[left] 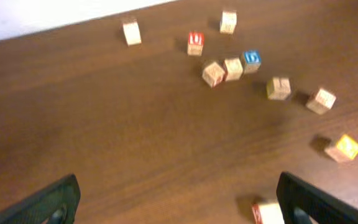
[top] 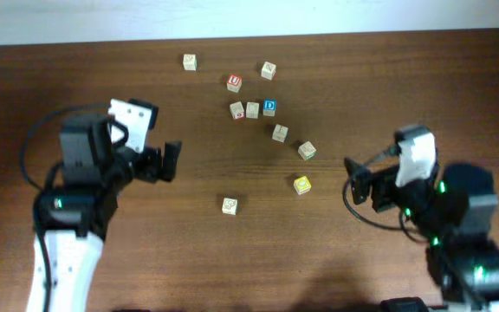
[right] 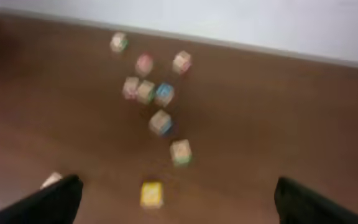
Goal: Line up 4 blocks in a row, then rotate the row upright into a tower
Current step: 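Raise both grippers and move them over the scattered blocks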
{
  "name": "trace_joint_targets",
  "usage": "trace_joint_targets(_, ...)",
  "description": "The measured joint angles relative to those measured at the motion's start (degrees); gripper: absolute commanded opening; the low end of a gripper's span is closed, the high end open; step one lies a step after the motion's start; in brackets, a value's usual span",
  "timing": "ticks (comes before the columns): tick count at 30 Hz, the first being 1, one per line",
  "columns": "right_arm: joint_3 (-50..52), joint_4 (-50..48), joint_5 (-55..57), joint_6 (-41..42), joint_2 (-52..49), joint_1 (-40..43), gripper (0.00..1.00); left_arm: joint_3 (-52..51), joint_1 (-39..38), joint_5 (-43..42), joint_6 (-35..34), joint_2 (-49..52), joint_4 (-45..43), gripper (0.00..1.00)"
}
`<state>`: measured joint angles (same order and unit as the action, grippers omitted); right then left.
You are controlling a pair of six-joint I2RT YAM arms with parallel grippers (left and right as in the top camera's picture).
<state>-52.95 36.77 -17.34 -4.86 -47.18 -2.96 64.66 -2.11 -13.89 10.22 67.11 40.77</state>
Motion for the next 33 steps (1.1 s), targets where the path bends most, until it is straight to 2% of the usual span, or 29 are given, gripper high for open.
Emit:
trace_joint_targets(3,-12.79,12.94,-5.68,-2.86,-15.96,0.00,0.98,9.55,0.00,-4.63,-0.02,9.42,8.31,0.99)
trace_joint_targets(5,-19.52,21.22,-7.37,-3.28,-24.68,0.04,0.98,10.19,0.04,-9.40,-0.02,13.07,8.72,0.99)
trace_joint_targets(7,-24.00,23.47,-9.09,-3.37,-33.24,0.04,0.98,10.25,0.04,-13.40,-0.09,16.33,9.53,0.99)
trace_joint_targets(8,-24.70,24.11,-10.01,-3.32,-35.98,0.04,0.98,10.25,0.04,-14.69,-0.20,17.46,9.94,0.86)
trace_joint_targets(9,-24.74,24.68,-11.28,-3.30,-38.69,0.04,0.98,10.25,0.04,-16.33,-0.20,18.38,10.54,0.64)
trace_joint_targets(10,-24.74,25.20,-13.09,-3.28,-41.40,0.04,0.97,10.25,0.04,-18.16,-0.31,19.50,10.58,0.48)
trace_joint_targets(11,-24.76,25.22,-14.27,-3.28,-43.04,0.04,0.87,10.25,-0.02,-19.23,-0.68,20.35,10.84,0.34)
trace_joint_targets(12,-24.79,25.40,-15.61,-3.28,-45.51,0.04,0.80,10.27,-0.24,-19.61,-2.16,21.14,11.54,0.29)
trace_joint_targets(13,-24.81,25.44,-16.17,-3.34,-47.08,-0.20,0.80,10.29,-0.66,-19.12,-4.66,21.88,12.50,0.28)
trace_joint_targets(14,-24.83,25.55,-16.28,-2.97,-48.15,-0.46,0.79,10.36,-1.36,-17.81,-6.75,22.40,13.44,0.27)
trace_joint_targets(16,-24.83,24.98,-15.30,-1.49,-52.87,-2.64,0.72,10.36,-4.83,-11.47,-14.38,23.34,16.09,0.28)
trace_joint_targets(17,-24.85,24.44,-13.51,0.13,-54.05,-3.63,0.71,10.36,-5.86,-9.55,-16.31,23.43,16.81,0.29)
trace_joint_targets(19,-24.83,23.17,-8.57,4.55,-56.87,-6.21,0.66,10.38,-10.21,-0.20,-23.54,23.45,20.57,0.30)
trace_joint_targets(22,-24.83,20.85,-2.62,9.84,-57.68,-8.68,0.60,10.34,-15.54,6.54,-29.73,23.47,20.92,0.32)
trace_joint_targets(28,-24.81,18.01,1.77,13.68,-57.68,-11.56,0.57,3.96,-20.35,9.46,-34.12,23.69,15.13,0.35)
trace_joint_targets(31,-23.65,14.99,2.99,15.52,-57.68,-12.48,0.57,1.18,-22.34,9.81,-34.64,23.85,10.36,0.41)
trace_joint_targets(32,-22.38,14.43,3.67,16.57,-57.68,-12.52,0.57,-0.42,-23.63,9.88,-34.93,23.87,8.52,0.45)
trace_joint_targets(33,-22.12,14.19,3.85,16.70,-57.70,-12.52,0.57,-1.95,-24.96,9.88,-35.08,23.93,6.34,0.45)
